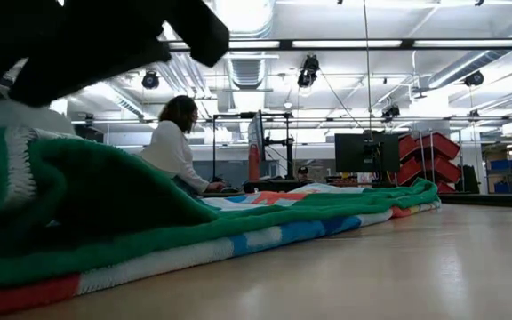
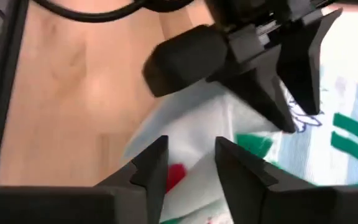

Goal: Roll towel
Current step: Roll the multi-color dinosaur print towel

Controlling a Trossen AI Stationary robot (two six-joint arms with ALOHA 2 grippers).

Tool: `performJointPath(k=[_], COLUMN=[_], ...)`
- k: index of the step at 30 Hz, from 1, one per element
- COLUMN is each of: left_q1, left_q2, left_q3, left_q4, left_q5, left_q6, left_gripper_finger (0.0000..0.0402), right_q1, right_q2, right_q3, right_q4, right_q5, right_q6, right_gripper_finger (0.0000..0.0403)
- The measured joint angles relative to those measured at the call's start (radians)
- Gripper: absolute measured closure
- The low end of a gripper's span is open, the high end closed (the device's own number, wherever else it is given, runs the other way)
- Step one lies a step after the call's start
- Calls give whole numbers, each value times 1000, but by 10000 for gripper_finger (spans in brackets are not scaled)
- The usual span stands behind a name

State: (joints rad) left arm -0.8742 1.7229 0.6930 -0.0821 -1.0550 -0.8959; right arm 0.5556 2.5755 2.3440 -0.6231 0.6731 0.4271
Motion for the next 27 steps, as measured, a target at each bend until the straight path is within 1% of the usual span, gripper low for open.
performJointPath(k=[3,8,11,14,17,19,22,25,27], left_q1=[0,-11,-32,-62,-105,-143,-200,-235,-235], left_q2=[-6,-62,-130,-207,-257,-261,-221,-135,-57], left_q3=[0,0,0,0,0,0,0,0,6], left_q4=[-24,-102,-146,-174,-159,-121,-14,153,253], left_q5=[1,52,63,72,97,119,154,162,165], left_q6=[-4,-62,-70,-71,-62,-58,-60,-81,-95], left_gripper_finger=[285,285,285,285,285,285,285,285,285], right_q1=[-16,-26,-25,-26,-27,-22,-14,-6,-2], right_q2=[0,0,0,0,-1,-5,-28,-44,-44], right_q3=[0,0,-11,-12,-11,-11,-11,-9,-10], right_q4=[-40,-247,-335,-333,-335,-354,-410,-496,-523], right_q5=[-5,-35,-43,-45,-45,-46,-46,-46,-77], right_q6=[-40,-40,-26,-35,-51,-60,-63,-62,-80], right_gripper_finger=[343,396,396,396,401,402,401,402,402])
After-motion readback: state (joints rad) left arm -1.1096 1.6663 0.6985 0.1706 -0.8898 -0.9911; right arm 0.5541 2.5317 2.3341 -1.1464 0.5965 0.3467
